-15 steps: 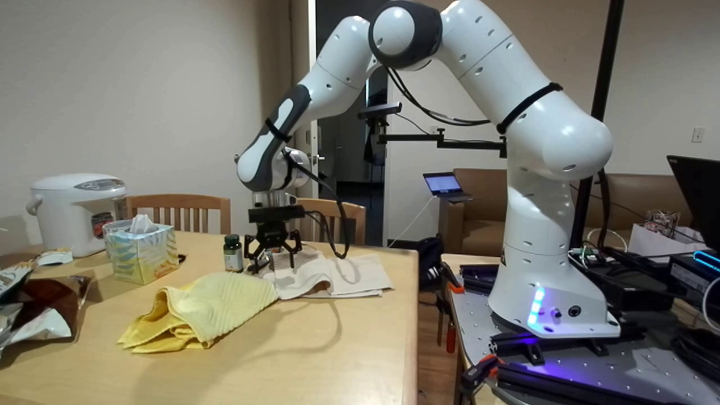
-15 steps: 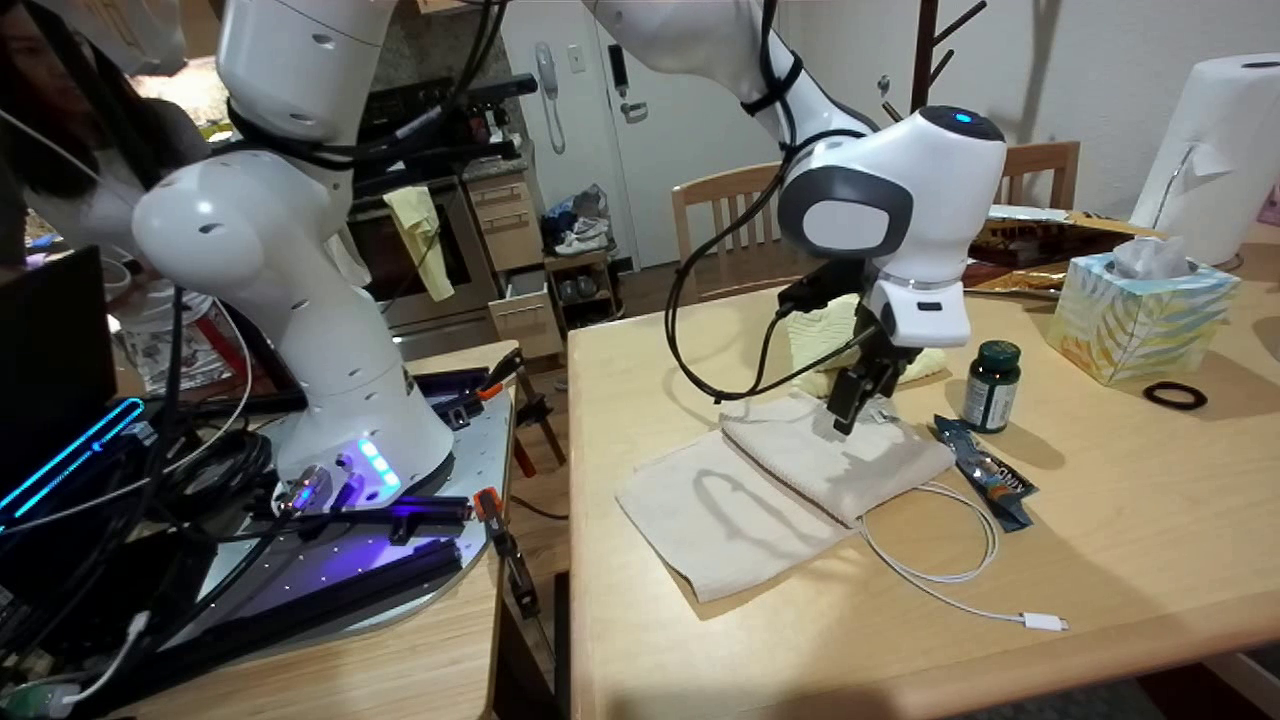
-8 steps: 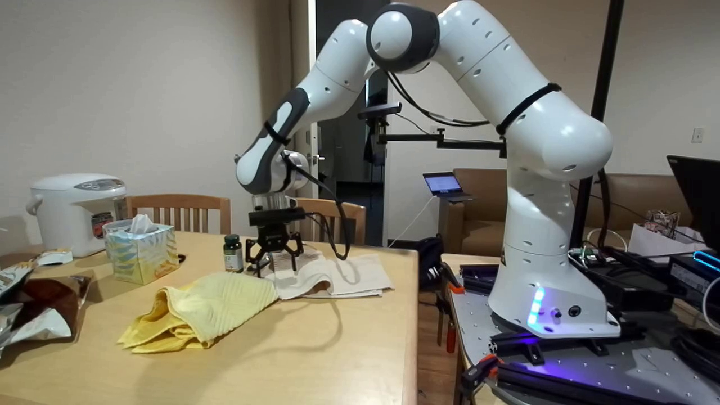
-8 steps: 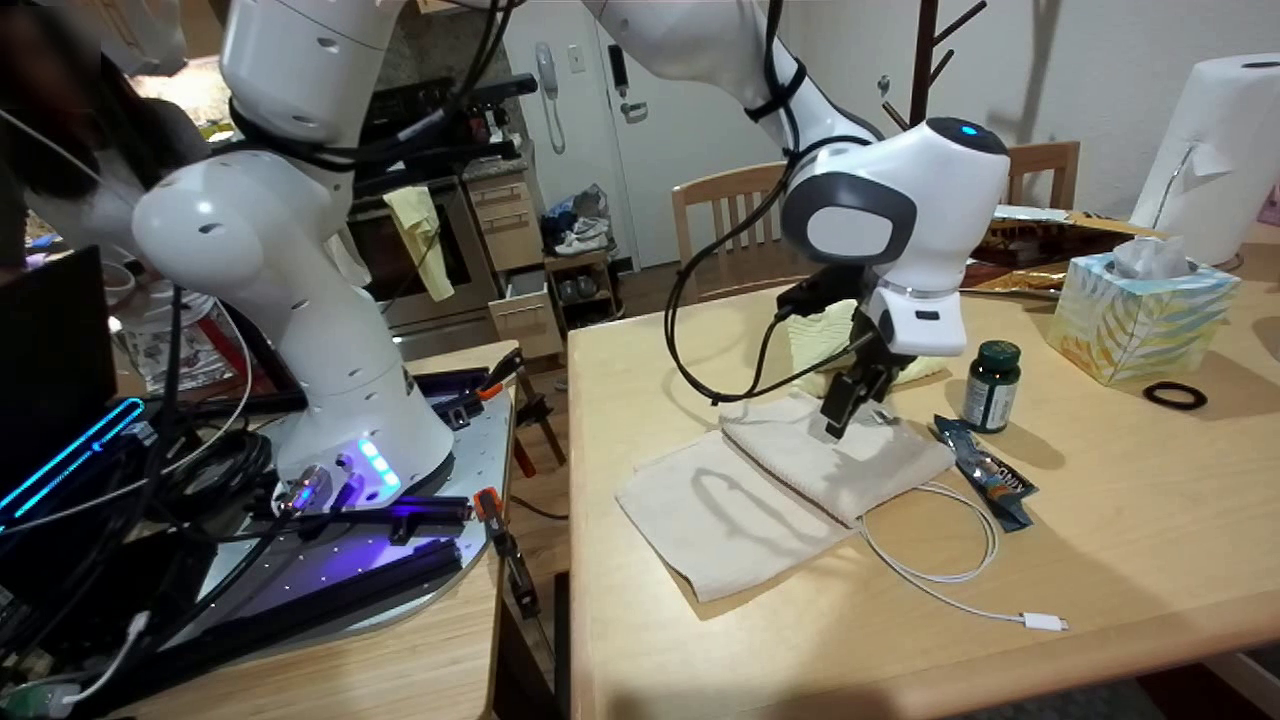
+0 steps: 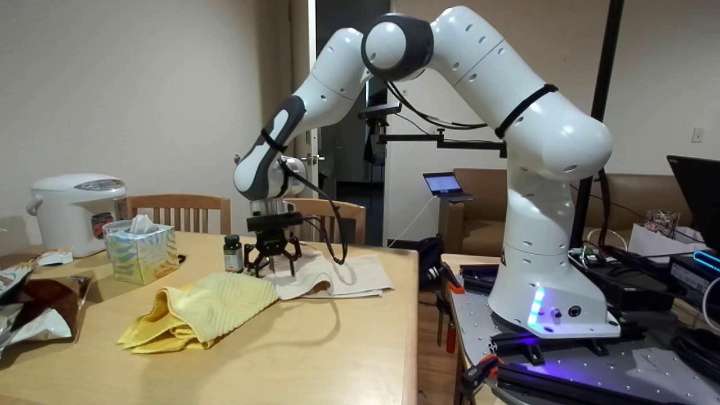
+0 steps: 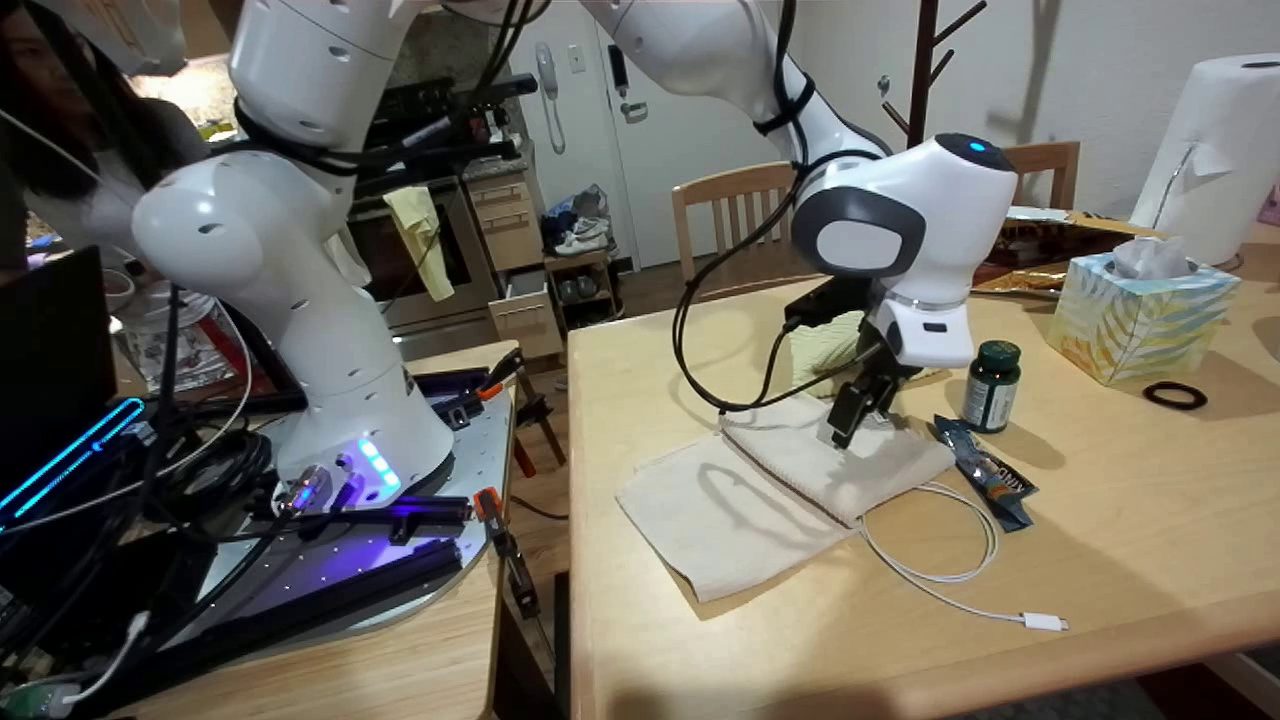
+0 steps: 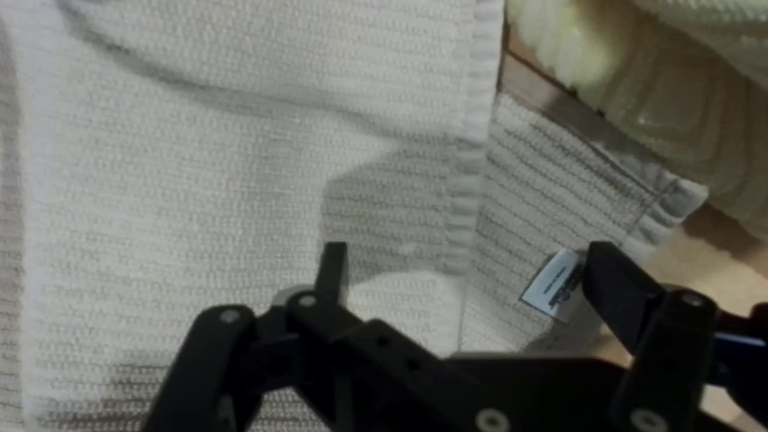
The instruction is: Move the towel at the edge closer to the bottle
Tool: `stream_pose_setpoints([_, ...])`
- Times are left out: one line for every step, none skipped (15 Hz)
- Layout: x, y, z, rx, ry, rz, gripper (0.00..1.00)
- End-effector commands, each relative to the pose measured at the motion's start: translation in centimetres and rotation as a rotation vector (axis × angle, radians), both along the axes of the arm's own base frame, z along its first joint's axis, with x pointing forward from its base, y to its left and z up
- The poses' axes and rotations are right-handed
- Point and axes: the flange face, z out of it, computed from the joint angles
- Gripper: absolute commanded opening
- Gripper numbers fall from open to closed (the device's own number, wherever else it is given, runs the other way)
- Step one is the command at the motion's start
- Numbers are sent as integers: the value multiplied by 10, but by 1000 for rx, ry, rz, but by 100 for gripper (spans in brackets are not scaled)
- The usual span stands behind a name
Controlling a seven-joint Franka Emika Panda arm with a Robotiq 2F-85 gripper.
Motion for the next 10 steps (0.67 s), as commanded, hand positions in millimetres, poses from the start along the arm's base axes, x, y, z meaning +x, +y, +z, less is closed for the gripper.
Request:
stream_pose_setpoints([7, -4, -6, -8, 9, -5, 72])
stream_pose_setpoints([8, -4, -7, -9, 7, -5, 67])
stream_pose_setpoints([9, -3, -6, -11, 4, -4, 61])
stream_pose_setpoints([10, -4, -5, -11, -1, -6, 53])
stream_pose_setpoints([11, -4, -3, -11, -4, -8, 47])
stream_pose_setpoints([11, -5, -2, -11, -5, -8, 40])
stream_pose_setpoints([11, -5, -1, -12, -3, -12, 34])
stream_pose_setpoints([12, -5, 0, -11, -4, -12, 77])
stream_pose_setpoints([11, -6, 1, -10, -3, -13, 73])
stream_pose_setpoints([11, -6, 1, -10, 0, -12, 74])
